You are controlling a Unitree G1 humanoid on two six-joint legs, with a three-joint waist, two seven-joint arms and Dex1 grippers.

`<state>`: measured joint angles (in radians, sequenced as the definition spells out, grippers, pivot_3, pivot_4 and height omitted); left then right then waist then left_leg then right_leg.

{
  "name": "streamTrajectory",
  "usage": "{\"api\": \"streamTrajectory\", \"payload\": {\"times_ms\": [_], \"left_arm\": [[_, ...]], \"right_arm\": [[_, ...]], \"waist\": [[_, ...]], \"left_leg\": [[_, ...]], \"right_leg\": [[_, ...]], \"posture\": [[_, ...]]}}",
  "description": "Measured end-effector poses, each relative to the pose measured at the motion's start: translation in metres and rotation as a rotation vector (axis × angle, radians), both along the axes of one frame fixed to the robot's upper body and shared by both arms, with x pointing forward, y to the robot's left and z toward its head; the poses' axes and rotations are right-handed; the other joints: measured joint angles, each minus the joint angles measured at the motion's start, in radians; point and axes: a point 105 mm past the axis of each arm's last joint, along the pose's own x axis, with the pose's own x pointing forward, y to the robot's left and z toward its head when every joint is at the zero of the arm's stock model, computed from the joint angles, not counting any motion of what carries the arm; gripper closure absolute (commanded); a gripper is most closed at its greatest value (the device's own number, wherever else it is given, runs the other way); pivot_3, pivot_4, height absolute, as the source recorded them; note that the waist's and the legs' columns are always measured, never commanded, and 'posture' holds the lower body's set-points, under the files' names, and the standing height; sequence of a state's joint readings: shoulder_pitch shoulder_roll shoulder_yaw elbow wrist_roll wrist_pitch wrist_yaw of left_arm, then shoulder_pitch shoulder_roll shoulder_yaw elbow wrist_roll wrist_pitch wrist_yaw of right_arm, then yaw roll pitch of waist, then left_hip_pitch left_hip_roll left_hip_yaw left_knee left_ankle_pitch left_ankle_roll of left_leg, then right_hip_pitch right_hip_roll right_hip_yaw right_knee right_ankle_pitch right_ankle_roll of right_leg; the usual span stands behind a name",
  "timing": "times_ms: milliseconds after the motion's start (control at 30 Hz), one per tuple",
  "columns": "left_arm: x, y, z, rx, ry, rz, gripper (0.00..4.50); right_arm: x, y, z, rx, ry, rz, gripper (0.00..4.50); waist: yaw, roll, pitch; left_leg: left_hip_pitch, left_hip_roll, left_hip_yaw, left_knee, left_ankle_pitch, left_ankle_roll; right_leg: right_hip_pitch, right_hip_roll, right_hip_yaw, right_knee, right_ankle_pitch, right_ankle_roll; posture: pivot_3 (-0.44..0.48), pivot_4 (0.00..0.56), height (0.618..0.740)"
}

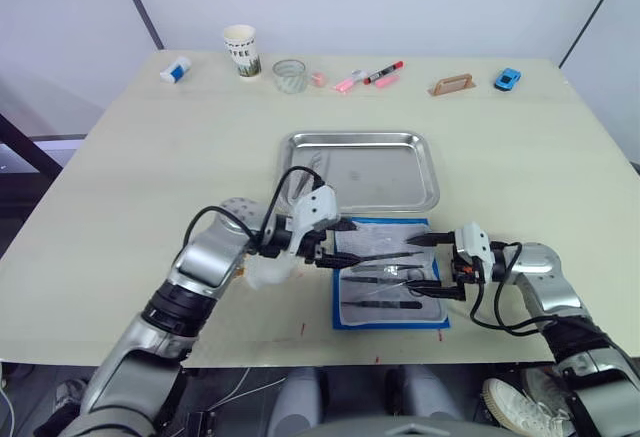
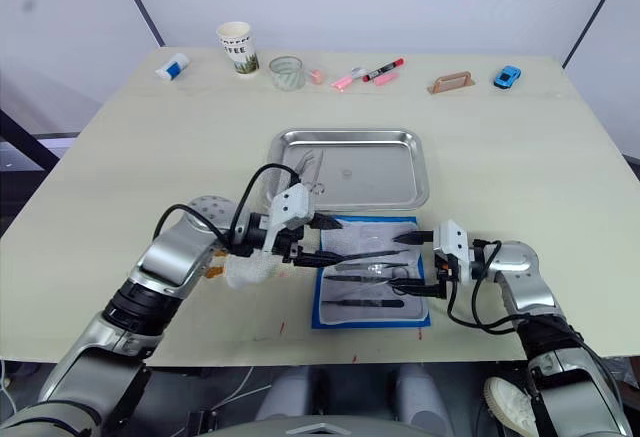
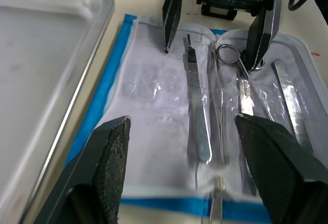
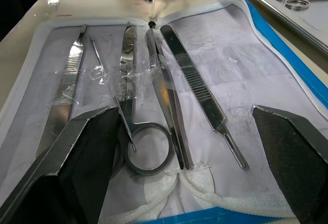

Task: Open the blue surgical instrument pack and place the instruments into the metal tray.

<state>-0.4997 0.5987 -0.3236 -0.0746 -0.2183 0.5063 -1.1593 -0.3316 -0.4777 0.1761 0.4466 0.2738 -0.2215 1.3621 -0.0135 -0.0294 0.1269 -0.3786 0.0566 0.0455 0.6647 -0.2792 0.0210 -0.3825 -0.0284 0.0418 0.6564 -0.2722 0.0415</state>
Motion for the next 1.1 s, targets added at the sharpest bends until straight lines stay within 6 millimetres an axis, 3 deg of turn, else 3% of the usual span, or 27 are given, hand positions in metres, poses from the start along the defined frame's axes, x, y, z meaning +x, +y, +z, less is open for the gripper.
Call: {"api": "streamTrajectory", "payload": {"times_ms": [500, 1000, 1100], "left_arm": [[0.003, -0.009, -0.017, 0.076, -0.013, -0.023, 1.16], [0.009, -0.012, -0.017, 0.107, -0.08, -0.049, 1.16], [0.009, -0.013, -0.018, 0.115, -0.086, -0.065, 2.13]], "right_arm": [[0.0, -0.001, 0.001, -0.004, -0.003, -0.015, 0.0], [-0.001, 0.0, 0.002, -0.003, -0.007, -0.024, 0.0], [-0.001, 0.0, 0.002, -0.003, -0.008, -0.025, 0.0]], "waist": [[0.002, 0.0, 0.0], [0.002, 0.0, 0.0], [0.002, 0.0, 0.0]], "left_leg": [[0.0, 0.0, 0.0, 0.0, 0.0, 0.0], [0.0, 0.0, 0.001, 0.0, 0.0, 0.0], [0.0, 0.0, 0.001, 0.0, 0.0, 0.0]], "right_leg": [[0.0, 0.0, 0.0, 0.0, 0.0, 0.0], [0.0, 0.0, 0.0, 0.0, 0.0, 0.0], [0.0, 0.0, 0.0, 0.0, 0.0, 0.0]], "posture": [[0.0, 0.15, 0.74], [0.0, 0.15, 0.74], [0.0, 0.15, 0.74]]}}
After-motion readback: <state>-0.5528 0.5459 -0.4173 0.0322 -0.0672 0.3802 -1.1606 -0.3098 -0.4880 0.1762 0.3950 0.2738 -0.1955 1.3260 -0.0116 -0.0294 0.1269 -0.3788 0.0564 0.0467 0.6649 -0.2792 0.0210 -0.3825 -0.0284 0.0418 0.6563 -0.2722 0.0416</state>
